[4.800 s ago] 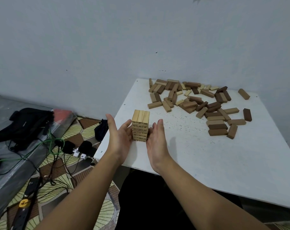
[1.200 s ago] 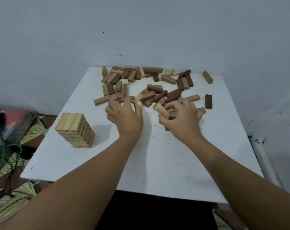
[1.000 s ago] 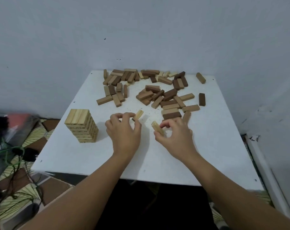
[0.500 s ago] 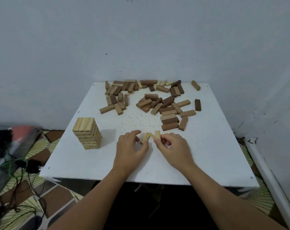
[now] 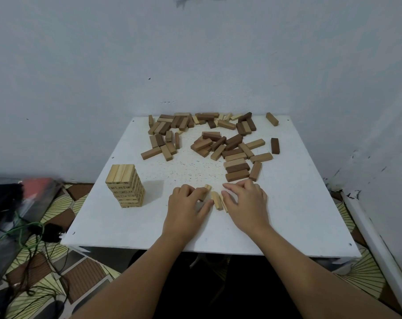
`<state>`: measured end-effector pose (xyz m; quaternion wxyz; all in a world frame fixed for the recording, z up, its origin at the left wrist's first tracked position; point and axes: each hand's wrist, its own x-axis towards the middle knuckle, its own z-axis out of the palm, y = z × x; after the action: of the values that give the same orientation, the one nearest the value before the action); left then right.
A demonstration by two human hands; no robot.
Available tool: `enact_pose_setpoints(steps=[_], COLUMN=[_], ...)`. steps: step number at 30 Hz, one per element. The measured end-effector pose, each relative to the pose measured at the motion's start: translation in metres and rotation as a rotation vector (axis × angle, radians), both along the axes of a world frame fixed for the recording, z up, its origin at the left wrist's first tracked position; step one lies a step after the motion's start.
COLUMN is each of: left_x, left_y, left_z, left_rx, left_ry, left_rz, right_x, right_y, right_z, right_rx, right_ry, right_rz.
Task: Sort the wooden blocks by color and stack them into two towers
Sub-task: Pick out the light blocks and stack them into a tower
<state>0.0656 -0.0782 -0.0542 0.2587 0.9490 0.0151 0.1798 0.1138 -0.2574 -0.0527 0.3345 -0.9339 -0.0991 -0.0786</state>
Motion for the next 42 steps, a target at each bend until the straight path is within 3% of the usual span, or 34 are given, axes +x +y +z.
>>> enact_pose_setpoints(steps=[10, 15, 26, 42], left_x=[-0.001, 0.002, -0.005, -0.004], left_y=[-0.002, -0.001, -0.004, -0.002], left_z=[0.001, -0.005, 0.005, 0.002], left_rx=[-0.024, -0.032, 0.002, -0.017], left_ry=[-0.026, -0.039, -0.064, -0.010], left_rz=[0.004, 0.050, -0.099, -0.067], right_x=[-0.002, 0.001, -0.001, 0.005], right_y=[-0.001, 0.000, -0.005, -0.002], right_z=[0.003, 0.004, 0.010, -0.001], right_rx=[0.022, 0.043, 0.132, -0.075], right_ry=[0.050, 0.062, 0.147, 0.092], right_rz=[0.180, 0.126, 0.132, 0.117])
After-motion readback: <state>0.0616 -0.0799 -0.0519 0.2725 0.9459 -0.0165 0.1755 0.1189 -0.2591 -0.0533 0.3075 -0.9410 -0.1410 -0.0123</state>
